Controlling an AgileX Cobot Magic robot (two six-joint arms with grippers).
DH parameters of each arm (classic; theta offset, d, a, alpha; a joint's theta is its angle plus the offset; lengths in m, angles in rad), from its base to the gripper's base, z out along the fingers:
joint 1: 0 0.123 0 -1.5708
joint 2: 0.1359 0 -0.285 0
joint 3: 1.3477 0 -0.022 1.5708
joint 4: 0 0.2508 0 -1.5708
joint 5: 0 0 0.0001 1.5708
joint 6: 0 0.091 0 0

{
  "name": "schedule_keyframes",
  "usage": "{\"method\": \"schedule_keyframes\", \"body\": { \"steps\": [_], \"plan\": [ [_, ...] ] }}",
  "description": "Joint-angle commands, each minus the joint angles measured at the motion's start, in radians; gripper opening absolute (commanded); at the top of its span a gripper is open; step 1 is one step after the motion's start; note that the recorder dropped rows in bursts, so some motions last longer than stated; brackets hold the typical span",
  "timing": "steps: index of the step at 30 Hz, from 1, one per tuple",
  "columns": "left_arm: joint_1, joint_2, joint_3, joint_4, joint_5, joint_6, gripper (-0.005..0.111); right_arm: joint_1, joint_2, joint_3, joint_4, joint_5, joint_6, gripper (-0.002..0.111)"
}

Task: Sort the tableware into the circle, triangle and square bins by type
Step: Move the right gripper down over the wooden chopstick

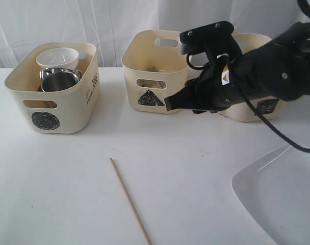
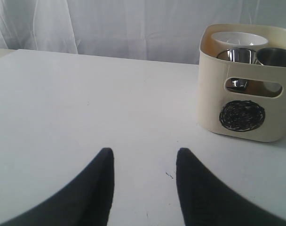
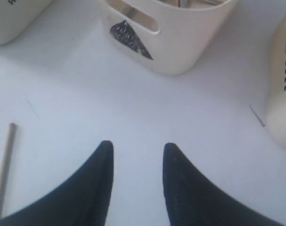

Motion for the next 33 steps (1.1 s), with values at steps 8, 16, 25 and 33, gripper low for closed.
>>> {"method": "schedule_keyframes", "body": {
  "steps": [8,16,25,33],
  "plan": [
    [0.003,-0.005,0.003,-0.005,0.0,-0.001,0.047,0.119,-0.118,0.238,0.174,-0.002,0.013,0.034],
    [0.003,-0.005,0.003,-0.005,0.0,-0.001,0.047,0.271,-0.115,0.264,0.204,0.032,0.13,0.035],
    [0.003,-0.005,0.003,-0.005,0.0,-0.001,0.047,0.387,-0.115,0.264,0.201,0.03,0.193,0.047],
    [0.003,-0.005,0.003,-0.005,0.0,-0.001,0.047,0.387,-0.069,0.258,0.116,-0.002,0.371,0.043]
  ]
}}
